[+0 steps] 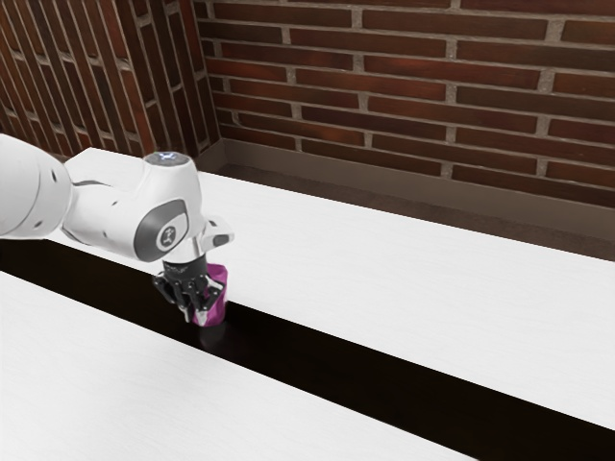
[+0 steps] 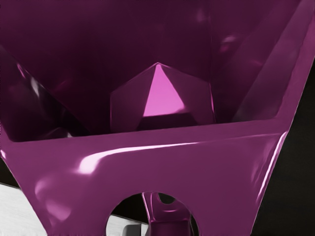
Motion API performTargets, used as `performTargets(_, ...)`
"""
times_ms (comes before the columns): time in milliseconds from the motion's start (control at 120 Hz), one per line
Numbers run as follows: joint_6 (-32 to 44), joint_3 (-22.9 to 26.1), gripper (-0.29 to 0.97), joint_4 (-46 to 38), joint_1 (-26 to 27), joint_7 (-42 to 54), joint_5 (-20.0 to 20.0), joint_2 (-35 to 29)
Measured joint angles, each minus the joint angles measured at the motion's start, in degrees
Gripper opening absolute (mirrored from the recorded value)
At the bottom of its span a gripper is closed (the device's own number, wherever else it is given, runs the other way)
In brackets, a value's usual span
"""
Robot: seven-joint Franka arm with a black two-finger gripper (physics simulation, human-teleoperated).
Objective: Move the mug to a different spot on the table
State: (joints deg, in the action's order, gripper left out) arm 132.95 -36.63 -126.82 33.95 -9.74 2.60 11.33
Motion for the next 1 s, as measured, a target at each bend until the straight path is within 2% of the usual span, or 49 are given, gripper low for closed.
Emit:
performTargets(67,0.6,0.0,-0.02,-0.8,0.0,-0.4,0.4,0.0)
performTargets(275,1.8,0.1,0.27,-1.7,-0.1,0.0,2.3,-0.1)
performTargets(433,2.2,0.1,0.41,-3.7,-0.1,0.3,2.8,-0.9)
performTargets(683,3.0,0.1,0.49,-4.8,0.0,0.7,3.4,-1.6)
performTargets(1000,1.5,0.1,0.54,-5.0,0.2,1.6,3.2,-6.3)
